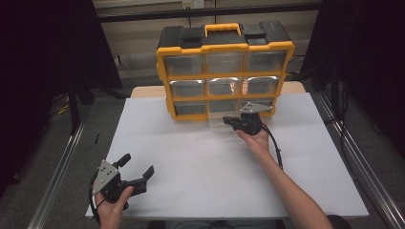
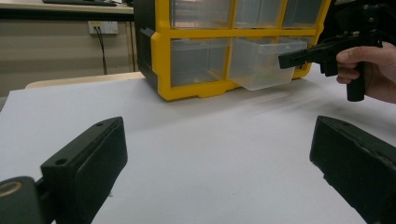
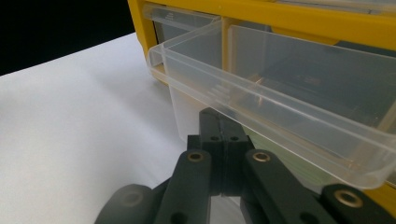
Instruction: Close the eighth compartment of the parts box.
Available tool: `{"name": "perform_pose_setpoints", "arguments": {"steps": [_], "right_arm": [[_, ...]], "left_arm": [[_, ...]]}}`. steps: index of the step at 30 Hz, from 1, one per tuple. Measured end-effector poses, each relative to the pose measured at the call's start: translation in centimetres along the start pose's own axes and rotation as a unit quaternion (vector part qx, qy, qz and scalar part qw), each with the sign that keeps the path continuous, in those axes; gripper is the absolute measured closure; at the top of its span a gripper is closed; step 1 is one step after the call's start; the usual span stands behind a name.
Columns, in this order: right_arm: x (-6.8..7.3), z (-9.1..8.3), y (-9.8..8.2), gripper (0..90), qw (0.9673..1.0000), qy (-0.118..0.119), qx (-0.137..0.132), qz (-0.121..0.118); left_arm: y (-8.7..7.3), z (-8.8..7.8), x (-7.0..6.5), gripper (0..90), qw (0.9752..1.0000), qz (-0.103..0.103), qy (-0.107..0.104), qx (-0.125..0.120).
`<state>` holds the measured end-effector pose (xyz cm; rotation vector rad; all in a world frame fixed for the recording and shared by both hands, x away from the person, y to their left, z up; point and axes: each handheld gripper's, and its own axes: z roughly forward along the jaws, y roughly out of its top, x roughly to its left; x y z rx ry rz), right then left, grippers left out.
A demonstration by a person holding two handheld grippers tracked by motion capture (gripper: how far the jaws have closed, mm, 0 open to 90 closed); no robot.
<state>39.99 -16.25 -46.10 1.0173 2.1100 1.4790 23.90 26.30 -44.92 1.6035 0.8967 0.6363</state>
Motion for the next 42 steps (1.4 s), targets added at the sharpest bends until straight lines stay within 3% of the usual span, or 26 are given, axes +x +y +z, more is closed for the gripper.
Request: {"name": "perform_pose_setpoints", "arguments": {"steps": [24,31,32,42], "right_arm": [[-0.2,1.0,0.1,90.0,1.0,-0.006,-0.004,0.006],[-0.3,1.2,0.1,90.0,1.0,-0.005,-0.005,0.002],[-0.3,1.2,0.1,90.0,1.0,-0.005,-0.006,0.0],[-0.7,1.4,0.2,90.0,0.9999,-0.012,-0.009,0.004]], "left_arm": [[0.0,0.0,0.0,4.2,1.0,0.001,0.001,-0.001],[0.0,0.0,0.0,4.2,0.9999,-0.008,-0.002,-0.006],[0.0,-0.1,0.0,4.2,1.0,0.0,0.003,-0.002],[0.1,0.0,0.0,4.2,1.0,0.0,0.001,-0.003]]}}
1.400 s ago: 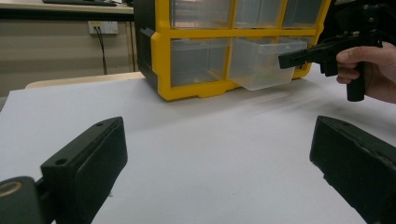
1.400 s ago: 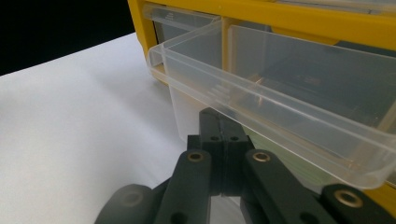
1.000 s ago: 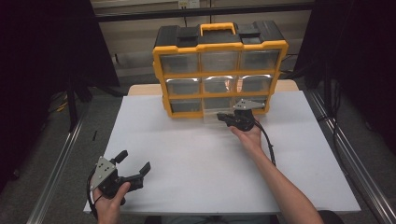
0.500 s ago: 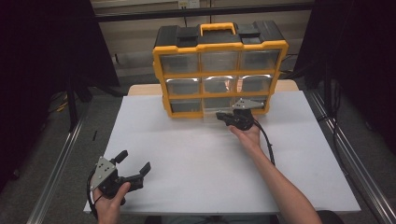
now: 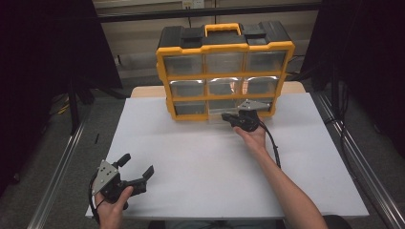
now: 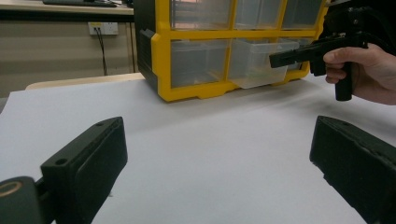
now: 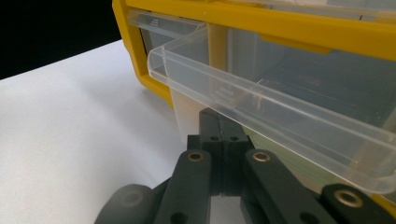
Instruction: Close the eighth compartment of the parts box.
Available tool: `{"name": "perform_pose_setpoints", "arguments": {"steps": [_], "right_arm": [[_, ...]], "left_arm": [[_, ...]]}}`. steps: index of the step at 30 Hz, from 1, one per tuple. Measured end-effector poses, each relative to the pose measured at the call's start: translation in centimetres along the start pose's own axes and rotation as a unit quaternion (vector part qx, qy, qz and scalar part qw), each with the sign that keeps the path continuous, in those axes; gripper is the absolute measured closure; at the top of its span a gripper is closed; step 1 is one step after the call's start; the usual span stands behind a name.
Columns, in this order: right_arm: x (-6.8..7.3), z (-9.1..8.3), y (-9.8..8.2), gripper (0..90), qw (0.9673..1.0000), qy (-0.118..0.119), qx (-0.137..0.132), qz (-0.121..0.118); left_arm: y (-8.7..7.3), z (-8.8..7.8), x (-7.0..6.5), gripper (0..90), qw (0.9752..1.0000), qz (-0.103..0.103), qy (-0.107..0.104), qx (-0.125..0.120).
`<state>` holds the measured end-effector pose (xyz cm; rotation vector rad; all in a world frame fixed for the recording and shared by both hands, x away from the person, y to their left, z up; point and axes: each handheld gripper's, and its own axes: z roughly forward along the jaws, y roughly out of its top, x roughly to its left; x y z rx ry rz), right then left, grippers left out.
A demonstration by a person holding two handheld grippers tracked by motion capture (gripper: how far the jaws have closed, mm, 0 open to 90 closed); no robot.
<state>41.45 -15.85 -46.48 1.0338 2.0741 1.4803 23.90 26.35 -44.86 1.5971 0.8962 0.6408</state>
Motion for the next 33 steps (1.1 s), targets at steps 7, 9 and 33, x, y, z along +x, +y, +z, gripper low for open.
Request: {"name": "perform_pose_setpoints", "arguments": {"steps": [7,9,33], "right_arm": [[-0.08,0.22,-0.04,90.0,1.0,-0.002,-0.003,0.005],[-0.13,0.26,0.01,90.0,1.0,0.0,-0.003,0.005],[-0.82,0.9,0.55,90.0,0.9999,-0.012,0.004,0.001]], "left_arm": [[0.02,-0.03,0.04,4.2,1.0,0.002,-0.004,0.0],[0.0,-0.03,0.04,4.2,1.0,0.001,-0.002,0.0],[-0.12,0.17,0.02,4.2,1.0,-0.002,-0.006,0.0]]}}
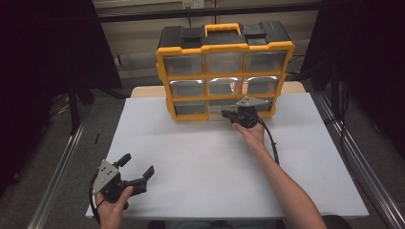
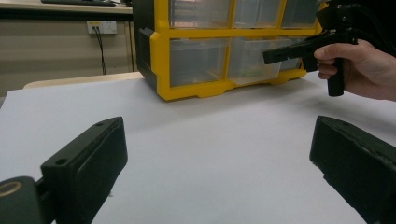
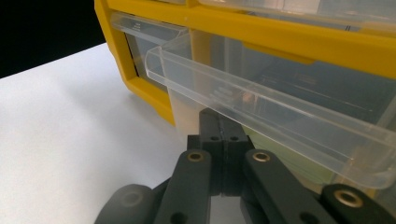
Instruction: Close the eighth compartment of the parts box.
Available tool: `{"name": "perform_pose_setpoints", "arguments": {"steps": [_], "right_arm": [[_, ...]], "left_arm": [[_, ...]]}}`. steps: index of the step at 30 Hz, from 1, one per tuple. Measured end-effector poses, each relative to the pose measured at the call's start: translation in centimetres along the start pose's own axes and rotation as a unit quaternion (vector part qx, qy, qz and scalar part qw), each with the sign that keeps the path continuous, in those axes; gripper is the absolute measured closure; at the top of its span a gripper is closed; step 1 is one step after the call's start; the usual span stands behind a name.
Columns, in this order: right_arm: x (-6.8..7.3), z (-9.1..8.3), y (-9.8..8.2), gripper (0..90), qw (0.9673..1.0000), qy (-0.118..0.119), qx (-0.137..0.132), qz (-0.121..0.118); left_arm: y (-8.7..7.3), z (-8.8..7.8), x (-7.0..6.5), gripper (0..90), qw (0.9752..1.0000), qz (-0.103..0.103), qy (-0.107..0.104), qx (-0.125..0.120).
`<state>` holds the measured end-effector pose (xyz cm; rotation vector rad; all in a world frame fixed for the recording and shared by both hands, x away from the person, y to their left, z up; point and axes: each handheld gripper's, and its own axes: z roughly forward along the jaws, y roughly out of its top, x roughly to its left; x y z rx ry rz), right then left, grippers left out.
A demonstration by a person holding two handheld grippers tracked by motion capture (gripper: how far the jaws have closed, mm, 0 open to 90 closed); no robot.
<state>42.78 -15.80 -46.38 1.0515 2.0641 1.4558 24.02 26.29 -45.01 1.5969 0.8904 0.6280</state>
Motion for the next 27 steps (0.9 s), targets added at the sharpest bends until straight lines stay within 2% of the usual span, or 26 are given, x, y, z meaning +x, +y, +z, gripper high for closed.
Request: {"name": "perform_pose_setpoints", "arguments": {"steps": [8,15,27], "right_arm": [[-0.12,0.3,0.12,90.0,1.0,-0.002,0.0,0.003],[-0.29,0.49,0.48,90.0,0.9999,-0.006,0.007,-0.006],[-0.64,0.61,0.72,90.0,0.9999,-0.015,0.005,-0.005]], "left_arm": [[-0.02,0.0,-0.01,4.4,1.0,-0.001,0.004,0.001],[0.0,-0.07,0.09,4.4,1.0,0.002,-0.001,0.001],[-0.01,-0.02,0.07,4.3,1.0,0.001,-0.002,-0.001]]}}
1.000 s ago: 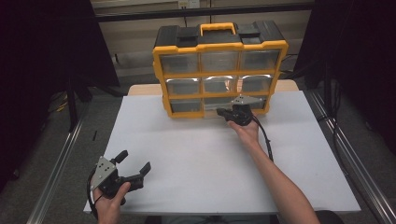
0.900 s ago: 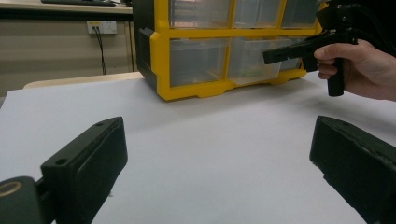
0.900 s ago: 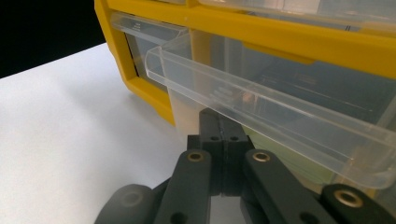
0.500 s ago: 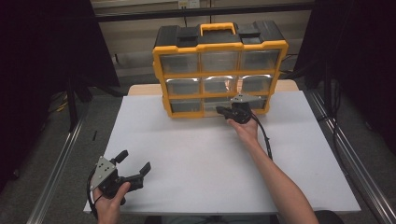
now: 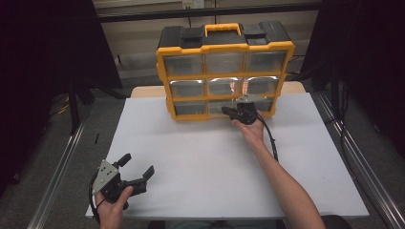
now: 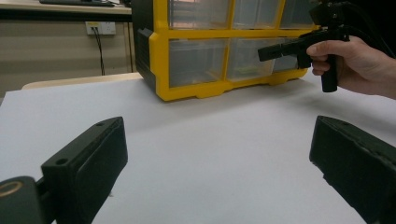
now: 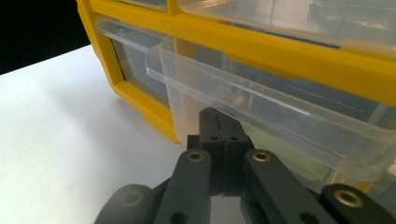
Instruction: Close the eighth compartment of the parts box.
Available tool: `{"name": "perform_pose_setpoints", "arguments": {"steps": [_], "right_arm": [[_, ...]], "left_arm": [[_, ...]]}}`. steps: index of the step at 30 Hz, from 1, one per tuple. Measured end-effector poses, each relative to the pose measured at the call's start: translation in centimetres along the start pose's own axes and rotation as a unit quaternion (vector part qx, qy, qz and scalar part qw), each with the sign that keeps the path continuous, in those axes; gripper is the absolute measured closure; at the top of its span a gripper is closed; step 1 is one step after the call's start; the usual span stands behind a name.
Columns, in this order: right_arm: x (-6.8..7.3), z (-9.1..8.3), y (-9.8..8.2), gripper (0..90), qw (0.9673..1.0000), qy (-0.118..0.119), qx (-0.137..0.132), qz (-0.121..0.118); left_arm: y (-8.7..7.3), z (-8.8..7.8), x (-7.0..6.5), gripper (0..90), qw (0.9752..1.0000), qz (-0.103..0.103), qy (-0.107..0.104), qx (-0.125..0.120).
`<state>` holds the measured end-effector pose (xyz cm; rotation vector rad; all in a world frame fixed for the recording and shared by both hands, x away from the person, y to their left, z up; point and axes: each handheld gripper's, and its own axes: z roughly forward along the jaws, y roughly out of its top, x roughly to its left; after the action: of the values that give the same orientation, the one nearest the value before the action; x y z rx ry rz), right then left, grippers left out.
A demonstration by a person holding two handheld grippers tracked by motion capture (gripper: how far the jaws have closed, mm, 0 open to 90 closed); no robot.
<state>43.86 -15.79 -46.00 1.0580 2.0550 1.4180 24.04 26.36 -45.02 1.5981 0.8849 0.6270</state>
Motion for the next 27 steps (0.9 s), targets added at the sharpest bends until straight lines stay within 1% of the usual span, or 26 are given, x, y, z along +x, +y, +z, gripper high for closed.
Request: {"name": "perform_pose_setpoints", "arguments": {"steps": [5,7,8,9,11,12,16,21,27], "right_arm": [[-0.18,0.17,0.1,90.0,1.0,-0.004,0.001,0.0],[-0.22,0.21,0.15,90.0,1.0,-0.001,0.0,0.002],[-0.24,0.25,0.19,90.0,1.0,-0.004,0.0,0.001],[-0.27,0.28,0.22,90.0,1.0,-0.004,0.0,0.0],[-0.23,0.37,0.27,90.0,1.0,-0.003,0.001,-0.001],[-0.23,0.44,0.28,90.0,1.0,-0.006,0.002,-0.002],[-0.27,0.55,0.35,90.0,1.0,-0.006,0.001,-0.004],[-0.4,0.61,0.46,90.0,0.9999,-0.01,0.002,-0.003],[-0.65,0.85,0.56,90.0,0.9998,-0.02,0.004,-0.005]], "left_arm": [[0.01,-0.01,-0.01,4.4,1.0,0.001,0.0,0.0],[0.01,-0.04,0.03,4.4,1.0,0.001,0.0,0.001],[0.02,-0.03,-0.01,4.4,1.0,0.0,0.002,0.0],[0.01,-0.03,0.03,4.4,1.0,0.0,0.0,0.001],[0.02,-0.05,-0.02,4.4,1.0,0.0,0.003,0.0],[0.03,-0.07,0.02,4.4,1.0,0.0,0.001,0.002],[0.05,-0.12,0.03,4.4,1.0,0.001,0.004,0.001],[0.01,-0.04,-0.02,4.4,1.0,-0.001,0.001,0.001],[-0.02,-0.02,0.01,4.7,1.0,-0.005,0.002,0.001]]}}
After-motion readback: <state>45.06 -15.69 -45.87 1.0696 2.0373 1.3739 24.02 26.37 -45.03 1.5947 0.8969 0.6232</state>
